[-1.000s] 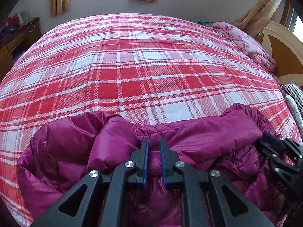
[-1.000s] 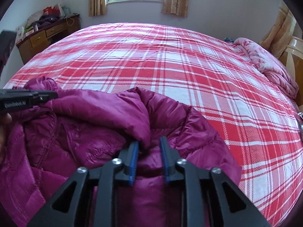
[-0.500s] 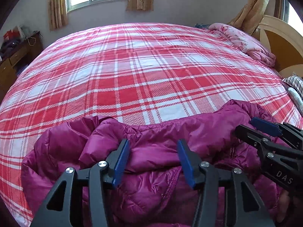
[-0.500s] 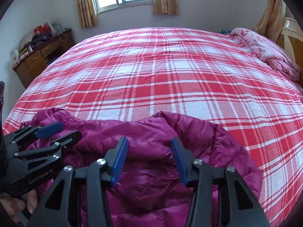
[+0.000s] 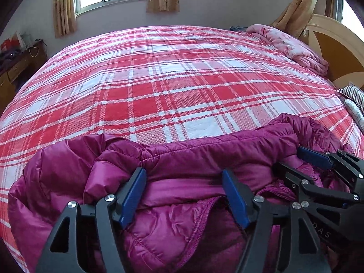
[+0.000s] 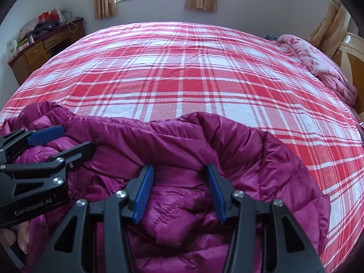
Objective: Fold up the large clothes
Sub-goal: 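Press the folded jacket flat with both open grippers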
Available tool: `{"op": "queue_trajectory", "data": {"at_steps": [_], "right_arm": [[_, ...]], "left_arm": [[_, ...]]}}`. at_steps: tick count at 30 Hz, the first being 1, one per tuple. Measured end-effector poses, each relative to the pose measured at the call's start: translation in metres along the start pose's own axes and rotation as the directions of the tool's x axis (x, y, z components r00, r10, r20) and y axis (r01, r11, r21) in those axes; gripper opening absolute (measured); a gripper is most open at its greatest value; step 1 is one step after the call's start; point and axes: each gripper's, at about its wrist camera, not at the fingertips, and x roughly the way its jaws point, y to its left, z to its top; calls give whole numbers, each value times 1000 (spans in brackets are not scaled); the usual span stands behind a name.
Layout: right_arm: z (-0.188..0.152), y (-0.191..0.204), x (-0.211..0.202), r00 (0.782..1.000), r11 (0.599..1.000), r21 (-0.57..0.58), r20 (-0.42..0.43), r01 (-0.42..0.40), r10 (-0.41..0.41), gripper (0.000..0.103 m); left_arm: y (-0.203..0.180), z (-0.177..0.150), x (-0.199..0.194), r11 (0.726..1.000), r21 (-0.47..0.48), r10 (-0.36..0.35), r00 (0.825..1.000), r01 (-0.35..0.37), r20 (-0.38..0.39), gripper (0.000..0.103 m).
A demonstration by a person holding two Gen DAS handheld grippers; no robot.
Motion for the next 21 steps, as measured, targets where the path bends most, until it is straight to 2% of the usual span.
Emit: {"op": "queue_trajectory", "data": {"at_steps": [6,21], "right_arm": [[0,6,2,999,999,-22,-4,32,-32,52],[-1,7,3,999,999,-23,-5,35,-35,53]], "left_arm": [[-4,-1,1,1000,16,21,1000,-21,-1,71],[-8,0,4,999,29,40,999,-40,-2,73]]}}
